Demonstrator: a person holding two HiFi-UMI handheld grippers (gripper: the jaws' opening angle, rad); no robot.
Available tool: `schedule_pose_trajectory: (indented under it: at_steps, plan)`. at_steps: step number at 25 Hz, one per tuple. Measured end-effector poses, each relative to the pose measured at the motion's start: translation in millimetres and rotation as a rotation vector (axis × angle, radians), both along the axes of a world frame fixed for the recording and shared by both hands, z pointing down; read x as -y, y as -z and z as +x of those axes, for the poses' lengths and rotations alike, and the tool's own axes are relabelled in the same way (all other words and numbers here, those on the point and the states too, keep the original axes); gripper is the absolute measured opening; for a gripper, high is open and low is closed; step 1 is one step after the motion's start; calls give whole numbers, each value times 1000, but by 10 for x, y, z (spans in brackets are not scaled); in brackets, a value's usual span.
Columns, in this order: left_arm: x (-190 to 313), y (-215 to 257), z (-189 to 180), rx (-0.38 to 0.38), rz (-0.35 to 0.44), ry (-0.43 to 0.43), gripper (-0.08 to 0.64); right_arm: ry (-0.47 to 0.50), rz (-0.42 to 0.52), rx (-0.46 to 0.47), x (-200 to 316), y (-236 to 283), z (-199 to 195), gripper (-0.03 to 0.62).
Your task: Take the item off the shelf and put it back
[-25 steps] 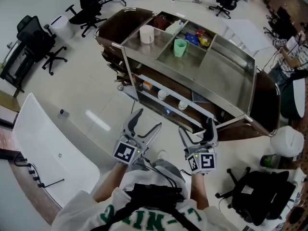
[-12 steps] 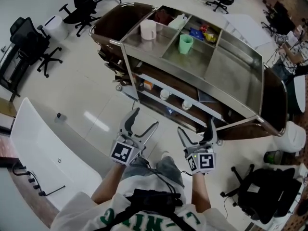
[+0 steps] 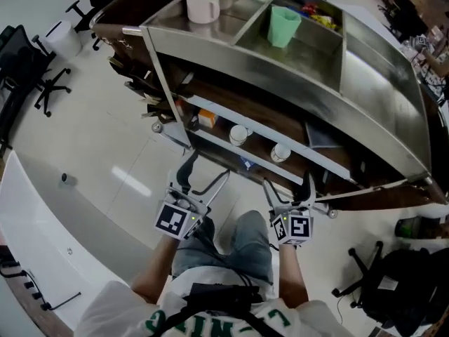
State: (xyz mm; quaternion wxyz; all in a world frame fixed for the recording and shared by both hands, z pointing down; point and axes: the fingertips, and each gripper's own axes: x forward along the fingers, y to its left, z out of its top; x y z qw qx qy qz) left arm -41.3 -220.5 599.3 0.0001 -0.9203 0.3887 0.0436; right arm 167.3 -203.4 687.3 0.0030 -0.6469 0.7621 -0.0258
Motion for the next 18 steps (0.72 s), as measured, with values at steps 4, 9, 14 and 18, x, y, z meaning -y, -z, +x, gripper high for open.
schedule_pose_trajectory:
  at_steps: [4,9,14,18]
  plan:
    - [237,-704,59,-14,57,2,336,-71,-45,-24,290,-1057,330,574]
    - [429,-1494,137,-22,55,9,336,-107,-71,13,804,-1958,537,574]
    - [443,-1970,121,3,84,18,336,-138,-56,-41,1040,-2386,732,574]
    - [459,-2181,87,-26,76,22,336,-171,-28,-26,1107,-2512,826,574]
